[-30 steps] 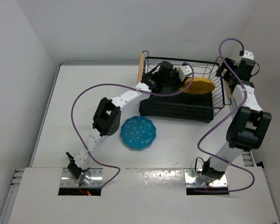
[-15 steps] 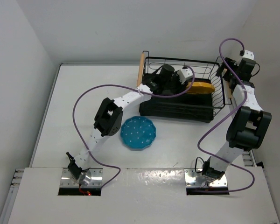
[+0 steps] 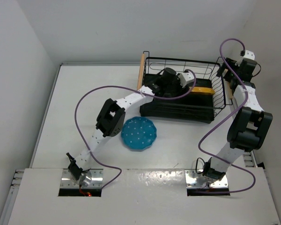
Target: Load the plates into the dish rack
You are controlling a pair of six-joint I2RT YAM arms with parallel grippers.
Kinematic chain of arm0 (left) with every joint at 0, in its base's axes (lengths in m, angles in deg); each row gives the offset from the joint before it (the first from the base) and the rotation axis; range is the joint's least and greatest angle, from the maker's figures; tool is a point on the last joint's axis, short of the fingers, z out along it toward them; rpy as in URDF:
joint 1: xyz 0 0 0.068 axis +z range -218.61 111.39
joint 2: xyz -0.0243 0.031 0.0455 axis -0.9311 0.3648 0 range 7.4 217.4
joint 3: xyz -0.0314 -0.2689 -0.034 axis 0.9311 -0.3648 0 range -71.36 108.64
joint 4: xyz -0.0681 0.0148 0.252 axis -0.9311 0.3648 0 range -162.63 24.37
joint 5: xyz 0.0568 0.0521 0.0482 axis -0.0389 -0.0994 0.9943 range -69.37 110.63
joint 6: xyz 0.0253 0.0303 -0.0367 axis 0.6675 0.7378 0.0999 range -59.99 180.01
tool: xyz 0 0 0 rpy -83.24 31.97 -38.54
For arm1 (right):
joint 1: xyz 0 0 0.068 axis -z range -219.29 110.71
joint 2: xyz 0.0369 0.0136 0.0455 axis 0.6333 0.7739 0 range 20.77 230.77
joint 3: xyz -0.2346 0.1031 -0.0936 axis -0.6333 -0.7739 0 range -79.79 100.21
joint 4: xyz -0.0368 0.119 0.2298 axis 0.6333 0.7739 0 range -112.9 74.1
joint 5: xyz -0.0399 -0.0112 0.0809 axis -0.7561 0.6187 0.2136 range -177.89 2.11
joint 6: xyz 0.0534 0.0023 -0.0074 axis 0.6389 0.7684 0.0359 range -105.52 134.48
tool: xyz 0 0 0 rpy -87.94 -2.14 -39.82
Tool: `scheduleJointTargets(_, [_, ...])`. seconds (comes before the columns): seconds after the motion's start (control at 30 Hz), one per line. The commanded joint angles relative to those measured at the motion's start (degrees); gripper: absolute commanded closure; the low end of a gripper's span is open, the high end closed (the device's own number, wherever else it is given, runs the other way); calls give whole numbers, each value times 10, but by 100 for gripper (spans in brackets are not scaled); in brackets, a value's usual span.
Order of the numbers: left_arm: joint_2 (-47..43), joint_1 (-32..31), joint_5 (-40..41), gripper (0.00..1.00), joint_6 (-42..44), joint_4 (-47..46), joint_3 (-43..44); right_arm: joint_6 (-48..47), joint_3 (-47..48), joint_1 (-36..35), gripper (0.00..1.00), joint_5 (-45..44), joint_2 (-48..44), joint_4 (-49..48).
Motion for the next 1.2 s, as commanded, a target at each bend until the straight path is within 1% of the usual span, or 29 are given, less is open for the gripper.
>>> scheduleJointTargets(0.0, [6, -17, -44, 42, -25, 39, 20, 6, -23, -18, 12, 48, 21, 42])
scheduleJointTargets(0.07, [6, -17, -50, 52, -30, 39, 33, 6, -23, -19, 12, 50, 20, 41])
scheduleJointTargets(0.1, [6, -12, -57, 66, -30, 39, 33, 6, -22, -19, 12, 51, 18, 41])
scheduleJointTargets(0.17, [6, -12, -62, 78, -48, 39, 50, 6, -21, -18, 12, 53, 18, 41])
scheduleJointTargets(0.2, [6, -6, -69, 81, -57, 39, 51, 5, -21, -20, 12, 55, 16, 42])
scheduleJointTargets(0.3, [6, -1, -92, 83, -96, 32, 66, 3, -21, -20, 12, 58, 14, 40])
scheduleJointTargets(0.33, [11, -1, -98, 85, -108, 25, 72, 3, -22, -18, 12, 59, 14, 40])
scheduleJointTargets(0.43, [17, -1, -105, 85, -108, 25, 72, -2, -23, -19, 12, 61, 11, 41])
scheduleJointTargets(0.53, [29, -1, -83, 85, -131, 25, 65, -4, -25, -19, 11, 64, 8, 39])
scheduleJointTargets(0.63, [35, 10, -67, 81, -176, 25, 65, -6, -29, -19, 11, 68, 8, 37])
scheduleJointTargets(0.67, [41, 10, -67, 78, -197, 25, 65, -8, -29, -19, 11, 69, 10, 36])
scheduleJointTargets(0.73, [48, 10, -61, 74, -210, 33, 65, -7, -29, -20, 11, 76, 10, 34])
scheduleJointTargets(0.77, [48, 15, -61, 67, -216, 38, 65, -8, -29, -20, 11, 78, 10, 34])
scheduleJointTargets(0.93, [58, 15, -37, 53, -221, 43, 71, -18, -13, -19, 8, 97, 4, 42])
scheduleJointTargets(1.0, [59, 15, -37, 50, -221, 43, 71, -26, -5, -20, 7, 107, -1, 49])
scheduleJointTargets(1.17, [64, 15, -30, 50, -221, 37, 71, -37, 25, -19, 6, 131, -10, 69])
